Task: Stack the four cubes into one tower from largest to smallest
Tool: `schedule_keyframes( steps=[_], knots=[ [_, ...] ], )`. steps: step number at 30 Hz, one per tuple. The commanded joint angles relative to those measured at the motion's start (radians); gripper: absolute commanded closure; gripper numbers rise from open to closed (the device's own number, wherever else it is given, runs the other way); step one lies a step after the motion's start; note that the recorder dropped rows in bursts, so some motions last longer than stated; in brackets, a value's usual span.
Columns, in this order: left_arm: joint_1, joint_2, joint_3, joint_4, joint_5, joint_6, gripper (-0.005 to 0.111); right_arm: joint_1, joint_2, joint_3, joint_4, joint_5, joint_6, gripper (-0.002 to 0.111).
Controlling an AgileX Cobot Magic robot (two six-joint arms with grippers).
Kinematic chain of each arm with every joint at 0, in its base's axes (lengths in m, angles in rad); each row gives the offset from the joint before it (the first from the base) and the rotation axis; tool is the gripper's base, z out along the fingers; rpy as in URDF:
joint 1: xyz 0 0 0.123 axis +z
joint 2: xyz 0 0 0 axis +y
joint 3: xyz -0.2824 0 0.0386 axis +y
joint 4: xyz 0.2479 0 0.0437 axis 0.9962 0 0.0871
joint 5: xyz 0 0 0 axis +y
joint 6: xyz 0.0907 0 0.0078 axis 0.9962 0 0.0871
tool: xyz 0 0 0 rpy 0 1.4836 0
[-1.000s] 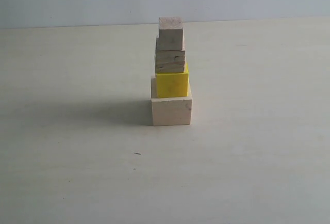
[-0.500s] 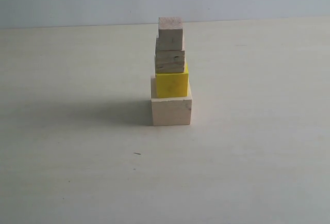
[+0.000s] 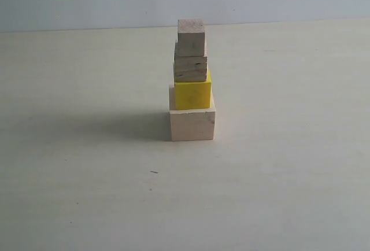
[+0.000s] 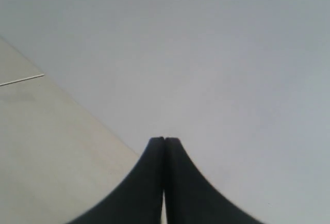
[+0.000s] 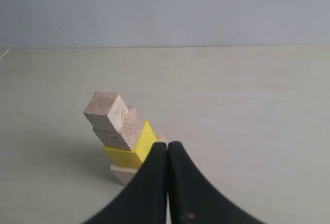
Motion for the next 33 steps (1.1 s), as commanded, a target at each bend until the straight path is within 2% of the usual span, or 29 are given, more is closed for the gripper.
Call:
schedule_keyframes(
  steps=[1,3,7,15,22,29,33],
  knots=[
    [0.036,-0.091,0.146,-0.019,-0.064,0.023,0.106,0.002,-0.004,-0.001,0.0,-0.013,-0.001,0.108],
    [0.037,-0.095,0.199,-0.019,-0.069,0.025,0.106,0.002,-0.004,-0.001,0.0,-0.013,-0.001,0.108],
    [-0.013,-0.095,0.289,-0.019,-0.135,0.057,0.106,0.002,-0.004,-0.001,0.0,-0.013,-0.001,0.108],
    [-0.105,-0.095,0.468,-0.013,-0.449,0.267,0.106,0.002,-0.004,-0.001,0.0,-0.013,-0.001,0.108],
    [-0.169,-0.095,0.543,-0.013,-0.45,0.469,0.106,0.002,-0.004,-0.001,0.0,-0.013,-0.001,0.108],
    [-0.21,-0.095,0.577,-0.013,-0.438,0.492,0.106,0.002,-0.004,-0.001,0.0,-0.013,-0.001,0.108],
    [-0.223,-0.095,0.577,-0.011,-0.385,0.492,0.106,0.002,-0.004,-0.001,0.0,-0.013,-0.001,0.108]
  ],
)
